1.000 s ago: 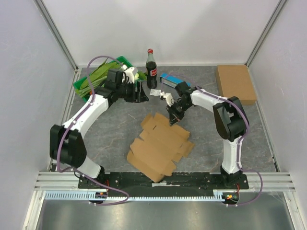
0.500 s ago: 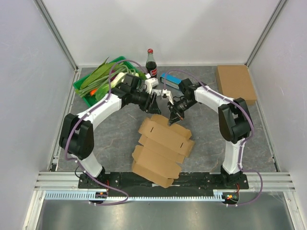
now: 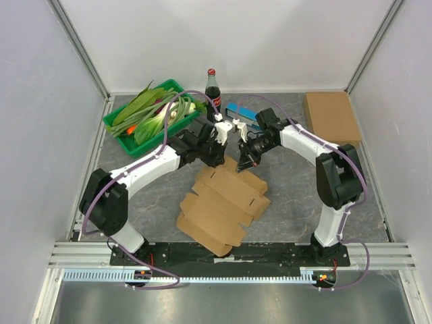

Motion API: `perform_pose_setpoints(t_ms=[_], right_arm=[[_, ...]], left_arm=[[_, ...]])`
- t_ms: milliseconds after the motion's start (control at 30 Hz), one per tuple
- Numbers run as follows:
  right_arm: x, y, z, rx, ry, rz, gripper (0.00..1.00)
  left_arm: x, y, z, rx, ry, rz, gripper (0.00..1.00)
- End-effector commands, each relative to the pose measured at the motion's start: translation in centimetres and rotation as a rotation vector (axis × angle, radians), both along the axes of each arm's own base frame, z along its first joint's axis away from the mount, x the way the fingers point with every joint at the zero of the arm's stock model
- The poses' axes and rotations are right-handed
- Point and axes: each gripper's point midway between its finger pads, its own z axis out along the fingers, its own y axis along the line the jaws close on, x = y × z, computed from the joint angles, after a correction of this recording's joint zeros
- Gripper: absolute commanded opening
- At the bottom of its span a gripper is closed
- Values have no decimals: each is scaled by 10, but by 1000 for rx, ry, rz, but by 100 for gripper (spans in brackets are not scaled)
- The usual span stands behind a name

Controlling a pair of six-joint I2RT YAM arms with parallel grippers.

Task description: Fold the paper box

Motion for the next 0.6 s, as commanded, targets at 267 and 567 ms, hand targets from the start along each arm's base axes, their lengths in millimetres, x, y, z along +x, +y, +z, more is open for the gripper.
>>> perform_pose_setpoints(t_ms=[267, 567], right_arm=[[10, 19, 59, 102, 25, -369, 0], [4, 28, 81, 201, 0, -320, 0]], left_arm=[[-1, -36, 12, -128, -81, 239, 47], [-36, -80, 26, -360, -17, 1, 55]])
